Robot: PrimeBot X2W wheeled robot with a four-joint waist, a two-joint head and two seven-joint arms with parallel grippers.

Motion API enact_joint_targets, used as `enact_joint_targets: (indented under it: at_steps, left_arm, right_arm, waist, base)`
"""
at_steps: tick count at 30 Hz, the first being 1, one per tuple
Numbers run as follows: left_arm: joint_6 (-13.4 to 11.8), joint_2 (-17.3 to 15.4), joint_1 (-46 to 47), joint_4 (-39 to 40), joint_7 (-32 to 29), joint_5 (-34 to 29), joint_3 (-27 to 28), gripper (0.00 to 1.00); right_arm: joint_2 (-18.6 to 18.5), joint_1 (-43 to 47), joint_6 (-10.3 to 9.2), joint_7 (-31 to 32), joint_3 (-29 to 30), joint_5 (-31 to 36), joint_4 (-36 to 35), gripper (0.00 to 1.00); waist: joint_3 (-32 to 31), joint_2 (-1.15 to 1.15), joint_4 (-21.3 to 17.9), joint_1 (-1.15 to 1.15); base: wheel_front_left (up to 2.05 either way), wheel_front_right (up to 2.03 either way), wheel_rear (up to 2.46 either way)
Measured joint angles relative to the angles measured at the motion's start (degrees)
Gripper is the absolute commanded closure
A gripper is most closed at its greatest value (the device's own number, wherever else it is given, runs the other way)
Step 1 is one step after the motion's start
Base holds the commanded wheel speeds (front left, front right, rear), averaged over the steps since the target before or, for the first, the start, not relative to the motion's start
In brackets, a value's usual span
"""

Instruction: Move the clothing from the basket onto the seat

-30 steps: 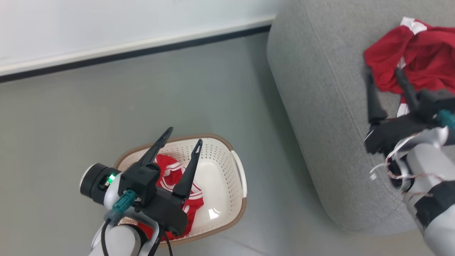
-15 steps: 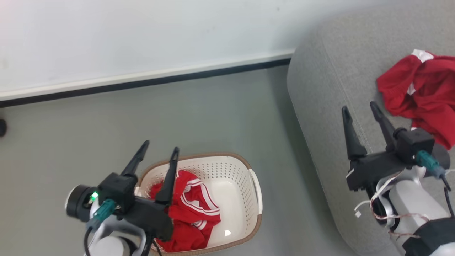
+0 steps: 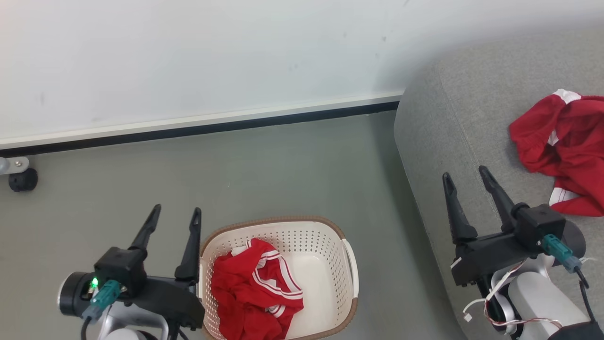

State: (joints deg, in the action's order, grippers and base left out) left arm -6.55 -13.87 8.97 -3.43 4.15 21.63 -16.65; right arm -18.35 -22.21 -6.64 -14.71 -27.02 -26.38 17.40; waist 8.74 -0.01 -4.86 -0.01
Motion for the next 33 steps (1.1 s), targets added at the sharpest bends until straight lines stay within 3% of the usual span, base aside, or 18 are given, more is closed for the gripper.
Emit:
enact_joint_targets:
  at_steps: [33]
  left_arm:
    - [-0.56, 2.23, -5.81, -0.16, 0.91, -0.3, 5.64, 0.0]
  right_arm:
    - [0.08, 6.67, -0.51, 1.79, 1.44, 1.6, -4.37, 0.0]
  waist:
    - [-4.19, 0.01, 1.43, 0.0]
  base:
    - [0.0, 0.0, 0.0]
